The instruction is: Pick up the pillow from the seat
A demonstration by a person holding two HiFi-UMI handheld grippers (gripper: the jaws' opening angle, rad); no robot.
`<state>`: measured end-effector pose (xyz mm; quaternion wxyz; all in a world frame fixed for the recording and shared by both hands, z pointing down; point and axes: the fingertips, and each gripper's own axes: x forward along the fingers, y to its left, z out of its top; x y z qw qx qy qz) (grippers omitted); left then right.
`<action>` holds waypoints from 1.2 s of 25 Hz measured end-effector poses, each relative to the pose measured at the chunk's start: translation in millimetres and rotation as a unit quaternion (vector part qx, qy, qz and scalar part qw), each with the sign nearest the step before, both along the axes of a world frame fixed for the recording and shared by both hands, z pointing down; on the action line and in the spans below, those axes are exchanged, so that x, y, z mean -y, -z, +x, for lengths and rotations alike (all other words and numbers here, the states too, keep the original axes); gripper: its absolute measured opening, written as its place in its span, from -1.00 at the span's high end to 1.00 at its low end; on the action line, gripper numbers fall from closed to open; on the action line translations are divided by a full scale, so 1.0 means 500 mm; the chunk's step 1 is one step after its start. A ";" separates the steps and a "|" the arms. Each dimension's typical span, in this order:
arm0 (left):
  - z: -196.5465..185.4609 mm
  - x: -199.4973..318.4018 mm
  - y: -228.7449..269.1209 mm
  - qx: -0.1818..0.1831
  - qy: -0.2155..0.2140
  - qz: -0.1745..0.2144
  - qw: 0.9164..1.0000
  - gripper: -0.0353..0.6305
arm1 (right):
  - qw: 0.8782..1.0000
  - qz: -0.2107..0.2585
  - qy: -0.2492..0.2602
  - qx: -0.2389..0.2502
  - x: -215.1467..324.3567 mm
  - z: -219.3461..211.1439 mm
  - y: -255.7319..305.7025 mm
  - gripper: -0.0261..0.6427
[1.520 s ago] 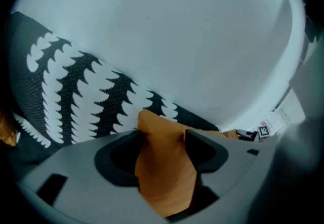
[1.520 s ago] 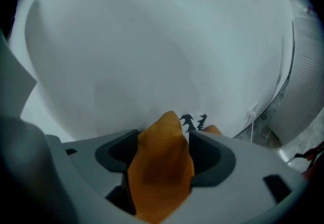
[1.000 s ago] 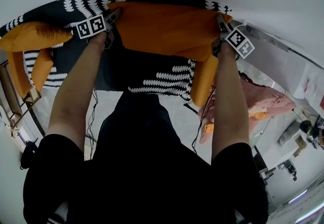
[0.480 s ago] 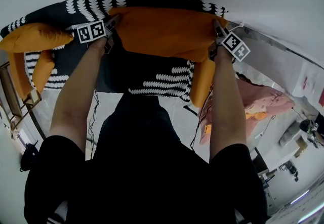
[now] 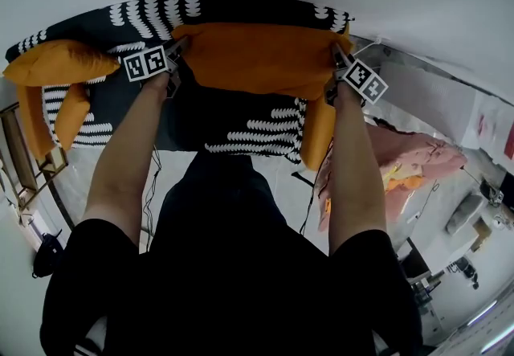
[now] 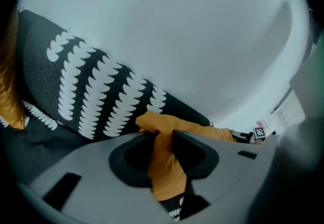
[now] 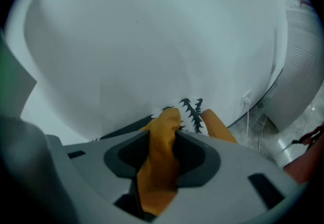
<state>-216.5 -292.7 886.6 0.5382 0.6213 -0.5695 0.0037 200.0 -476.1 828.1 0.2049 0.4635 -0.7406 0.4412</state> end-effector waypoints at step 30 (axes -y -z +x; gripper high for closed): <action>0.050 -0.145 0.128 0.031 -0.033 0.011 0.999 0.60 | 1.000 -0.009 0.021 -0.005 -0.188 0.068 0.087 0.60</action>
